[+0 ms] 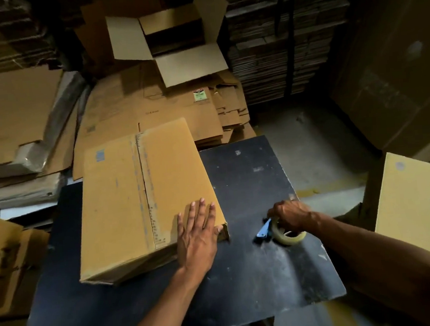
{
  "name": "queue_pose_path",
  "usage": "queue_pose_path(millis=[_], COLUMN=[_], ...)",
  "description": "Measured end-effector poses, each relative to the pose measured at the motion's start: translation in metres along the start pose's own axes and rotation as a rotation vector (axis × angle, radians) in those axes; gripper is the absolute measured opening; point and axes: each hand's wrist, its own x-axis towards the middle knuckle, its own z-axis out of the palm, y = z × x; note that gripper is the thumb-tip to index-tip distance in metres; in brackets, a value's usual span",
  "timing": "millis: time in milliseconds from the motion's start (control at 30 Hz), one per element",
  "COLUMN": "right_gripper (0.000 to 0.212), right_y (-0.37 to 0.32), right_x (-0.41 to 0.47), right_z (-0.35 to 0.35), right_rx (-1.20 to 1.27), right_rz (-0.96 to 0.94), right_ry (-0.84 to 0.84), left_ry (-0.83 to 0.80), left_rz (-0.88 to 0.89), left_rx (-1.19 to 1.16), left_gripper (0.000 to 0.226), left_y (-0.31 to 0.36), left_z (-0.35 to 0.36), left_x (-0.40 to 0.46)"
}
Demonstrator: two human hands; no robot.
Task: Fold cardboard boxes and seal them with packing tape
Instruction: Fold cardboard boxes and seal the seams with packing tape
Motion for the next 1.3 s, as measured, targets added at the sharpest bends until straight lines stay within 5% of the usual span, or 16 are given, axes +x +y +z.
queue_pose_path(millis=[200, 300, 367, 533, 633, 900, 1067, 1300], right_gripper=[0.030, 0.031, 0.039, 0.060, 0.063, 0.068, 0.066, 0.071], right_y=[0.002, -0.005, -0.017, -0.072, -0.107, -0.207, -0.260, -0.330], right_x=[-0.029, -0.060, -0.081, -0.119, -0.129, -0.116, -0.099, -0.090], right_z=[0.038, 0.065, 0.079, 0.083, 0.076, 0.029, -0.010, -0.062], right_rx=[0.071, 0.258, 0.470, 0.843, 0.902, 0.557, 0.277, 0.328], right_rz=[0.069, 0.089, 0.088, 0.085, -0.030, -0.212, -0.317, -0.528], right_ry=[0.065, 0.102, 0.149, 0.244, 0.265, 0.336, 0.450, 0.398], left_ry=[-0.032, 0.036, 0.055, -0.478, -0.613, -0.450, -0.315, -0.083], left_rz=[-0.017, -0.038, -0.205, -0.969, -0.978, -1.009, -1.003, -1.277], left_rx=[-0.115, -0.410, -0.637, -1.354, -1.375, -1.671, -1.761, -2.045], left_gripper=[0.063, 0.053, 0.045, 0.041, 0.057, 0.075, 0.049, 0.036], left_y=[0.010, 0.021, 0.028, 0.037, 0.030, -0.029, -0.075, -0.129], left_z=[-0.009, -0.024, -0.029, -0.047, -0.058, -0.133, -0.150, -0.146], left_x=[-0.011, -0.034, -0.059, -0.111, -0.133, -0.134, -0.153, -0.172])
